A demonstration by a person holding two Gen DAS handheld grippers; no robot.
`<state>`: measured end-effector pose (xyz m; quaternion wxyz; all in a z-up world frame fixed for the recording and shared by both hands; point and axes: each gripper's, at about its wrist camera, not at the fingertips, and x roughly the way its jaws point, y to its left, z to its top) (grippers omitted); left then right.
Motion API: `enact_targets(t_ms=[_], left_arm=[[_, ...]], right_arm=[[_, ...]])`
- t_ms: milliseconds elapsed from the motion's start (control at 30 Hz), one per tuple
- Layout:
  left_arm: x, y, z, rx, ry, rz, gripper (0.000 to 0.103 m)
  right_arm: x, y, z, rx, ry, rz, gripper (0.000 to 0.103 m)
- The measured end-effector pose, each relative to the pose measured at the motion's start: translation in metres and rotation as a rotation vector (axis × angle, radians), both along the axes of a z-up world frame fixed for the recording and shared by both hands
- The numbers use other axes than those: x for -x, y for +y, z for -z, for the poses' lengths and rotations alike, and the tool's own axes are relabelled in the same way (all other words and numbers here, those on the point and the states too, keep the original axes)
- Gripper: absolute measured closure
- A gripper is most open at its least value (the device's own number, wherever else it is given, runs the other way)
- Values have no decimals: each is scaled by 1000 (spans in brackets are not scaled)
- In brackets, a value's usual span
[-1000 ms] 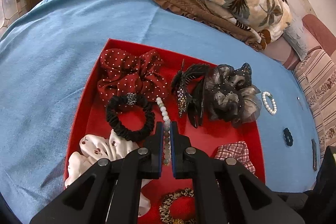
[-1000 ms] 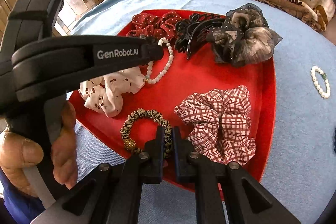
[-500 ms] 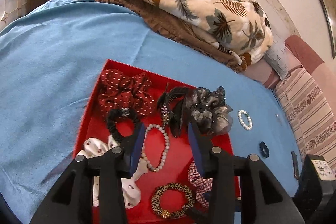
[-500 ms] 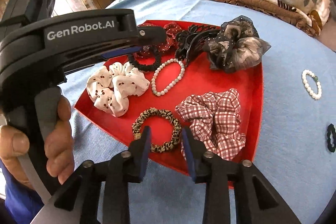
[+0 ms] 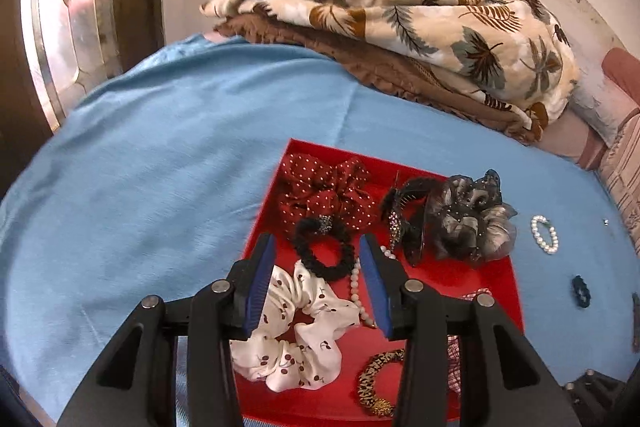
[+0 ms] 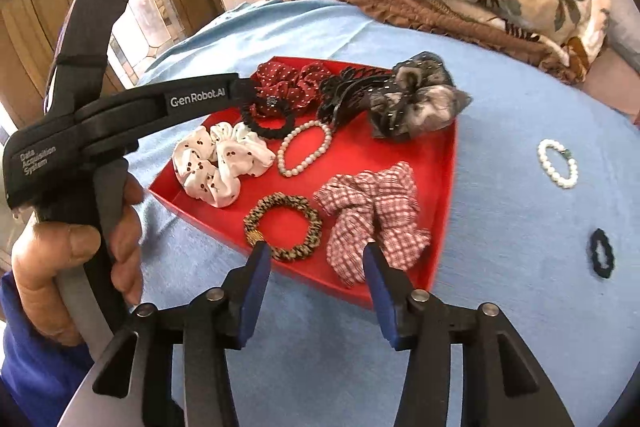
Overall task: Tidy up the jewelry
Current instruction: 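Move both grippers to the white pearl bracelet and black beaded bracelet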
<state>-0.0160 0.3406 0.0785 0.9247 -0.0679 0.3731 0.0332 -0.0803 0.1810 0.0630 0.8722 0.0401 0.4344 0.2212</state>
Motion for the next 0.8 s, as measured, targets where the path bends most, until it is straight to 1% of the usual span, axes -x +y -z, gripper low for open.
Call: enact_targets(t_ms=[100, 267, 400, 567, 800], left_arm=[[5, -3, -2, -25, -17, -4, 55], [9, -8, -2, -38, -16, -3, 55], [11, -15, 0, -54, -10, 4, 55], [15, -28, 1, -84, -4, 22, 55], [19, -46, 1, -132, -1, 41, 54]], right_arm=[[7, -10, -1, 12, -16, 16, 46], [18, -27, -1, 34, -45, 53, 43], [19, -46, 3, 19, -36, 95, 39], [20, -66, 10, -3, -11, 135, 38], [25, -94, 15, -9, -9, 182, 36]])
